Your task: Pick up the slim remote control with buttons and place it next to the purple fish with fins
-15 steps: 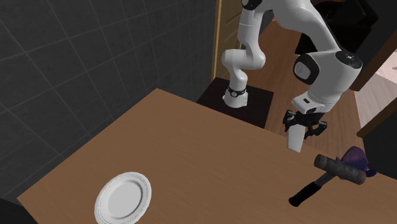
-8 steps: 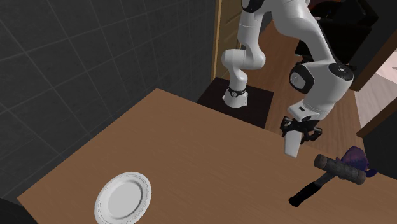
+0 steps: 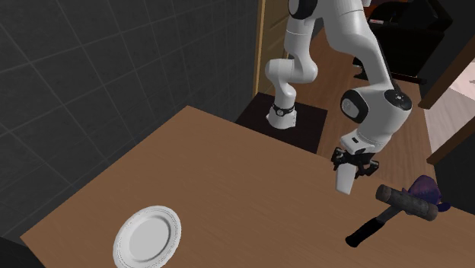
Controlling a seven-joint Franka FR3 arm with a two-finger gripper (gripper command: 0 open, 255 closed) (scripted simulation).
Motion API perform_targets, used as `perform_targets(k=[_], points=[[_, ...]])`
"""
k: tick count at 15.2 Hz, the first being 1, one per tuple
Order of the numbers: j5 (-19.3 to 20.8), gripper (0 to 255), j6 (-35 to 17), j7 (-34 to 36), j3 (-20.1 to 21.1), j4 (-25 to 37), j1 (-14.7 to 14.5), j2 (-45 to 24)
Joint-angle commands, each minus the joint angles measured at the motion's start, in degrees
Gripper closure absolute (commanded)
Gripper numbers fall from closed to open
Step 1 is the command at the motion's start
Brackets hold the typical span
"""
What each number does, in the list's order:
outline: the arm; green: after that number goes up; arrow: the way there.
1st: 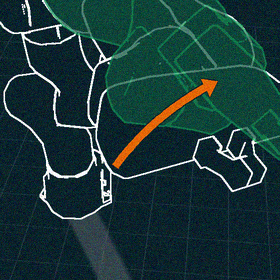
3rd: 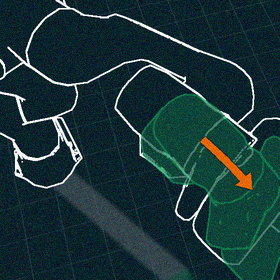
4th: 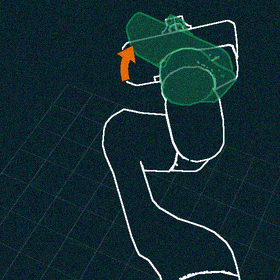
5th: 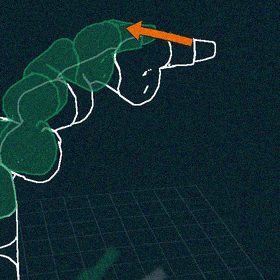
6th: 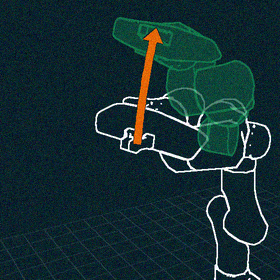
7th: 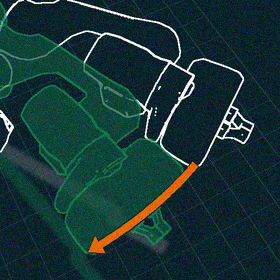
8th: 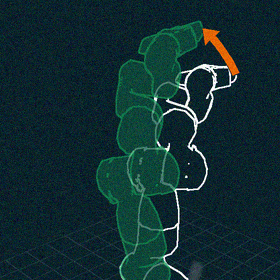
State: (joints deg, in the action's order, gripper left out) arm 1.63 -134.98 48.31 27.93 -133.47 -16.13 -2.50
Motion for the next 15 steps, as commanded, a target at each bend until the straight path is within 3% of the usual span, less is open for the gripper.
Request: perform_targets(k=[1, 6, 14, 15], points=[[0.96, 255, -1.77, 0.68, -0.08, -0.55, -0.05, -1.34], [3.35, 255, -5.27, 2.37, -0.49, -1.35, -0.32, -4.45], [3.35, 255, -5.27, 2.37, -0.50, -1.35, -0.33, -4.45], [3.35, 0, -5.26, 2.37, -0.50, -1.35, -0.34, -4.45]])
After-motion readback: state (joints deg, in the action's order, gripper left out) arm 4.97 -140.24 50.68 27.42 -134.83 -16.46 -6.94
